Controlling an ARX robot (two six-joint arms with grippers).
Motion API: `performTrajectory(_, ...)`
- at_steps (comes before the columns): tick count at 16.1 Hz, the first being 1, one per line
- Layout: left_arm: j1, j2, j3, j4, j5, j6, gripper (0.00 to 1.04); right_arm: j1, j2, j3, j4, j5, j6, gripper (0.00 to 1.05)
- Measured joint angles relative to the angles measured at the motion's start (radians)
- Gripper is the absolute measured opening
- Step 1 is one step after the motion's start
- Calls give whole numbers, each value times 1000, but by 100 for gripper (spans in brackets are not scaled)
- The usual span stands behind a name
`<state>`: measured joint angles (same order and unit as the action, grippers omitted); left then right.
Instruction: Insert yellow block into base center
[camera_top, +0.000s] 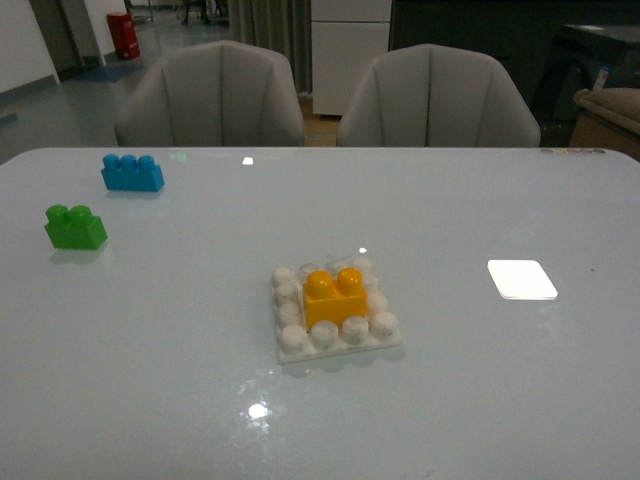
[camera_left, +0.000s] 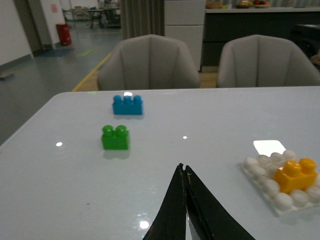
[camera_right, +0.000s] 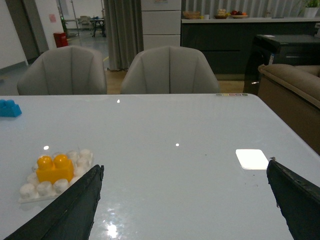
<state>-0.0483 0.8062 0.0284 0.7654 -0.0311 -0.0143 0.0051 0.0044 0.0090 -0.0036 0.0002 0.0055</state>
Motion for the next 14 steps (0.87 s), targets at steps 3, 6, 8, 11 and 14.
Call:
performTrajectory(3,45,-153,-17,-134,31,0,2,0,0,0,0,0,0,98)
performTrajectory(6,46,-286,-18,-253,31,0,2,0,0,0,0,0,0,98)
performTrajectory(8,46,-366,-18,-329,31,0,2,0,0,0,0,0,0,98)
performTrajectory(11,46,-458,-18,-417,31,0,2,0,0,0,0,0,0,98)
performTrajectory(14,46,-534,-18,-491,31,0,2,0,0,0,0,0,0,98)
